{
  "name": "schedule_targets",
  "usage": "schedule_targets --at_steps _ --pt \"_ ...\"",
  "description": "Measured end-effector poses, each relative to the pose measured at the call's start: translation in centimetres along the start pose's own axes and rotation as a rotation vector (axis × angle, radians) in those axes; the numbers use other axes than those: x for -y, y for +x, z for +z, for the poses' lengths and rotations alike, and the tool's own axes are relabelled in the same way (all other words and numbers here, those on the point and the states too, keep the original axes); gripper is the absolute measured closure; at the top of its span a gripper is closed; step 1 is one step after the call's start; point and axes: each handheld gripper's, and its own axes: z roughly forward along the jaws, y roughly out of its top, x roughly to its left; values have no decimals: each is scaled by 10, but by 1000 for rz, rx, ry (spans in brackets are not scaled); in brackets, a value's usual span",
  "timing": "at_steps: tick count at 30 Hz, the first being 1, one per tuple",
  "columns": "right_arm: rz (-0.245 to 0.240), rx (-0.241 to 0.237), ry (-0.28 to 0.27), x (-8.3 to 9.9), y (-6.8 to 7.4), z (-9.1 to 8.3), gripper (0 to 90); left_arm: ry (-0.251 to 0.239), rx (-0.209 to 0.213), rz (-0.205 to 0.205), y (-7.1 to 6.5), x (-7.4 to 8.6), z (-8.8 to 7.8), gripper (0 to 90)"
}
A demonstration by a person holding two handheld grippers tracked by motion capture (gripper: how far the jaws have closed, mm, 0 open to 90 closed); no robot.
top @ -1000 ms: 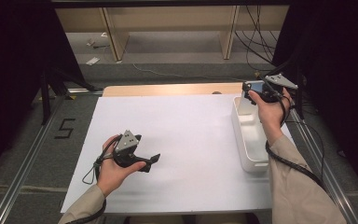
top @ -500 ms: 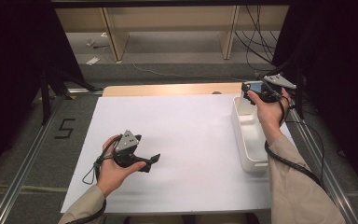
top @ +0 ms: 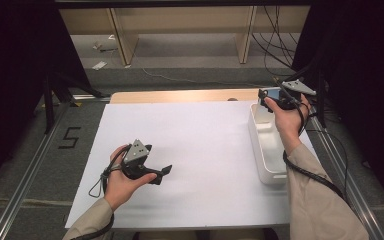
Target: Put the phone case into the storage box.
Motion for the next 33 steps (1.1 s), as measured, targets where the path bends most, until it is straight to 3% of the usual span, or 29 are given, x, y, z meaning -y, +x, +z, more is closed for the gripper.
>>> schedule_targets --at_steps 33 --pt "-13 6 18 5 1 9 182 1 2 0 0 0 0 0"
